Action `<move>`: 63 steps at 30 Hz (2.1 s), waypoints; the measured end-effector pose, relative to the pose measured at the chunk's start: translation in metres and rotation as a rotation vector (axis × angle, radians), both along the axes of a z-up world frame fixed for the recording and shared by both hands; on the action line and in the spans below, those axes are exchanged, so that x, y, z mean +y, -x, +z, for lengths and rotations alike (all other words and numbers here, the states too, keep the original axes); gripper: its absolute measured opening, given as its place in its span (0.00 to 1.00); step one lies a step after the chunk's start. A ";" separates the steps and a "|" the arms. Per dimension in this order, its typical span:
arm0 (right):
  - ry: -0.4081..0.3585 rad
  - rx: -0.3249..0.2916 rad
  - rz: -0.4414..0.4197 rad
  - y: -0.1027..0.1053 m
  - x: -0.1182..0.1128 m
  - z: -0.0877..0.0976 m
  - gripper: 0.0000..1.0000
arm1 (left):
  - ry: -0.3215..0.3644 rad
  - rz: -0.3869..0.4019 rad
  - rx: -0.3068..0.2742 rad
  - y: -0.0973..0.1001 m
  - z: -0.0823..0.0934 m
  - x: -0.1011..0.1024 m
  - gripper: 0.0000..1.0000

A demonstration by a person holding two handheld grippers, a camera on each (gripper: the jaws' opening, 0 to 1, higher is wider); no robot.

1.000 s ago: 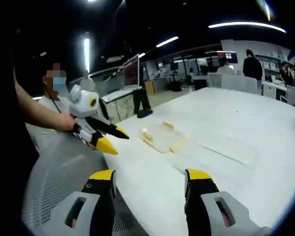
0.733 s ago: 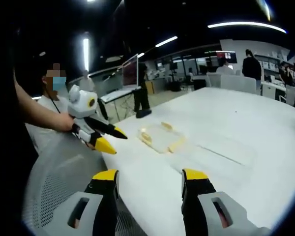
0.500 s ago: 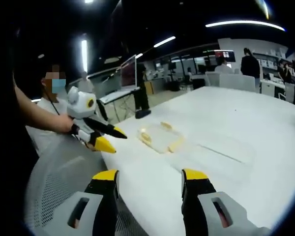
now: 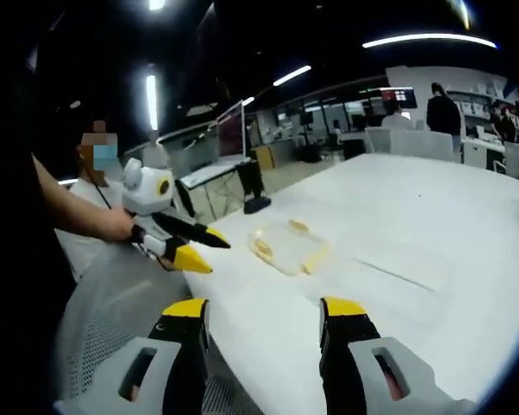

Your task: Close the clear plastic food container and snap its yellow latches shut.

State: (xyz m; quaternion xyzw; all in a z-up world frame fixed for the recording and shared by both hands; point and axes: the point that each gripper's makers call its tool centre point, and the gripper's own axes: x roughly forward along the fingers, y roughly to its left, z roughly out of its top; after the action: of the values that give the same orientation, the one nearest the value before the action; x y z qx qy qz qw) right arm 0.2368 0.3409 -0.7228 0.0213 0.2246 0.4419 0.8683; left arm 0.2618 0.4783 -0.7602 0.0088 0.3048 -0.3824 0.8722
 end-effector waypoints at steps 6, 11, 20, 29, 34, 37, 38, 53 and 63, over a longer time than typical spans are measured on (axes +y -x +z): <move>-0.011 -0.009 -0.014 -0.006 0.003 0.004 0.52 | 0.017 -0.008 -0.020 -0.001 0.010 -0.001 0.49; -0.016 -0.039 0.003 -0.012 0.017 0.019 0.52 | 0.042 0.009 -0.026 -0.009 0.022 0.004 0.49; -0.025 -0.086 0.013 -0.028 0.034 0.039 0.52 | 0.067 0.015 -0.029 -0.023 0.030 0.007 0.49; -0.013 -0.089 0.010 -0.037 0.040 0.039 0.52 | 0.074 0.031 -0.028 -0.033 0.033 0.020 0.47; -0.008 -0.086 0.013 -0.041 0.048 0.037 0.52 | 0.062 0.029 -0.018 -0.038 0.029 0.029 0.44; -0.005 -0.082 0.014 -0.044 0.054 0.036 0.52 | 0.071 0.033 -0.020 -0.042 0.032 0.034 0.44; -0.003 -0.084 0.014 -0.046 0.055 0.036 0.52 | 0.076 0.034 -0.018 -0.043 0.032 0.035 0.44; 0.042 -0.091 0.004 -0.074 0.074 0.027 0.51 | 0.019 -0.028 -0.008 -0.058 0.023 0.058 0.44; 0.096 -0.080 0.006 -0.089 0.081 0.015 0.51 | -0.052 -0.129 0.004 -0.068 0.010 0.071 0.42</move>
State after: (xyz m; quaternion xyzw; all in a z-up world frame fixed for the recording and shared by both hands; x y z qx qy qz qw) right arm 0.3260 0.4223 -0.7083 -0.0385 0.2106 0.4338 0.8752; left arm 0.3296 0.5492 -0.7501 0.0501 0.3152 -0.4297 0.8447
